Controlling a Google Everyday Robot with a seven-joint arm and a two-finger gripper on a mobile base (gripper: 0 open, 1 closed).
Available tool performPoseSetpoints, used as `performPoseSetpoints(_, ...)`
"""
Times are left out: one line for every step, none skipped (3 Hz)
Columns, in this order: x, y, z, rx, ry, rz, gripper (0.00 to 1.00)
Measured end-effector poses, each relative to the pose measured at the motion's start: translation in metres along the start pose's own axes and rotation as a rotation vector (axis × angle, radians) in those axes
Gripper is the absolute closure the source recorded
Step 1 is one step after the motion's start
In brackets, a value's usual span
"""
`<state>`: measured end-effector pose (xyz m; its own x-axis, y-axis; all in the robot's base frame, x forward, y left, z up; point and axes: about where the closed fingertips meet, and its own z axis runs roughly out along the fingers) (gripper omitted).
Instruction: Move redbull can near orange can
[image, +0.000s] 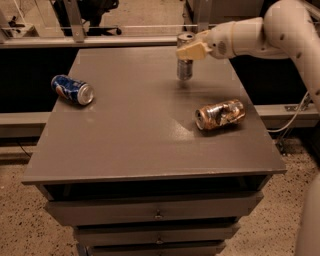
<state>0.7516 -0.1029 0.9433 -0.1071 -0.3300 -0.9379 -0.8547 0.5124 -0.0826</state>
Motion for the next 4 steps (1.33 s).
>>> performPoseSetpoints(0.019,0.027,-0.041,-0.043,-0.012,-0.002,1.0)
performPoseSetpoints(0.028,0.041,-0.077,-0.052,-0.026,-0.007,1.0)
performPoseSetpoints(0.03,0.05,-0.109,-0.043,-0.029,-0.019,1.0)
performPoseSetpoints(0.042,0.055,-0.125,-0.04,-0.015,-0.011,1.0)
